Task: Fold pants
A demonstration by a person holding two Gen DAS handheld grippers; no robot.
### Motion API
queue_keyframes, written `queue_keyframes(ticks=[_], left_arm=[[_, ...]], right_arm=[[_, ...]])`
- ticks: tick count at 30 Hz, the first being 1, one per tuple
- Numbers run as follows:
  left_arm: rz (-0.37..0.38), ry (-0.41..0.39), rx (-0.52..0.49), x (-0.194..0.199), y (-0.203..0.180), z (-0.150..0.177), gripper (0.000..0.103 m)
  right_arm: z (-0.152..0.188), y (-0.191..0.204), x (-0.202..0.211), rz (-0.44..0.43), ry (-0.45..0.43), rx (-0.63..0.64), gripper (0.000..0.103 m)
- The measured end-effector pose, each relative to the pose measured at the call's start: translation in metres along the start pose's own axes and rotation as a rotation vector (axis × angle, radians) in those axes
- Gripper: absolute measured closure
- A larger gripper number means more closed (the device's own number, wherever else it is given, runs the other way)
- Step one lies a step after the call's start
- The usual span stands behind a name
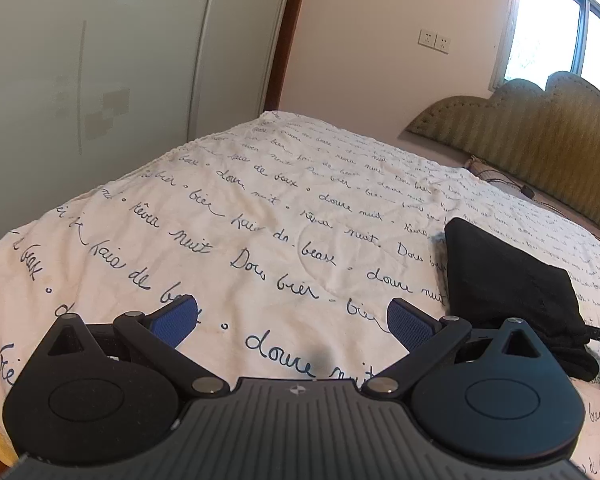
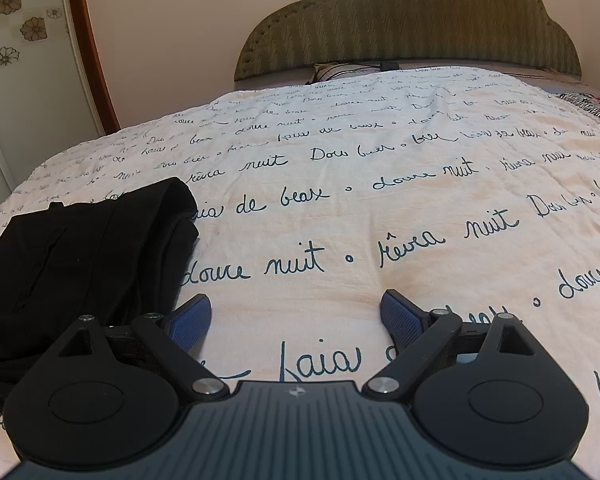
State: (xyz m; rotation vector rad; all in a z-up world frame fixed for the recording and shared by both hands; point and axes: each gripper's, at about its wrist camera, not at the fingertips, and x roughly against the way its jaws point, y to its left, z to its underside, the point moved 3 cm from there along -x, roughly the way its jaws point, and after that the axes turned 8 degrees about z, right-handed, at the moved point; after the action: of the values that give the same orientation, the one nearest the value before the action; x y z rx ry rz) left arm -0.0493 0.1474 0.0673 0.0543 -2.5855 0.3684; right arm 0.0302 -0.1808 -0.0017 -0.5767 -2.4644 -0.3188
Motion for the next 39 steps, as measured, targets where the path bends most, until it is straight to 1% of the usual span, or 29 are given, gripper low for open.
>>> queue_keyframes(ticks=[10,13,21,26,31,36,39], left_arm=[[0.016,-0.001,-0.067,-0.003,-0.021,-0.002,0.001],[0.021,0.010,-0.108,-0.008,-0.030,-0.003,0.001],[0.022,-0.001,-0.201,-0.025,-0.046,-0.015,0.001],[0.032,0.014,-0.179,-0.032,-0.047,-0.012,0.001],[0.013,0.063,-0.249,-0.047,-0.058,0.001,0.001],[0.029,0.075,-0.248,-0.049,-0.065,0.003,0.001],[0.047,0.057,-0.253,-0.039,-0.067,0.004,0.001]], right_arm=[[0.000,-0.003,0.001,-0.014,-0.003,-0.017,0.010],[0.000,-0.004,0.002,-0.018,-0.005,-0.022,0.010],[0.000,-0.010,0.004,-0.052,-0.012,-0.065,0.010],[-0.001,-0.008,0.004,-0.046,-0.010,-0.056,0.010],[-0.001,-0.008,0.004,-0.043,-0.008,-0.050,0.010],[0.000,-0.006,0.003,-0.036,-0.005,-0.039,0.010],[0.000,-0.005,0.003,-0.034,-0.006,-0.037,0.010]])
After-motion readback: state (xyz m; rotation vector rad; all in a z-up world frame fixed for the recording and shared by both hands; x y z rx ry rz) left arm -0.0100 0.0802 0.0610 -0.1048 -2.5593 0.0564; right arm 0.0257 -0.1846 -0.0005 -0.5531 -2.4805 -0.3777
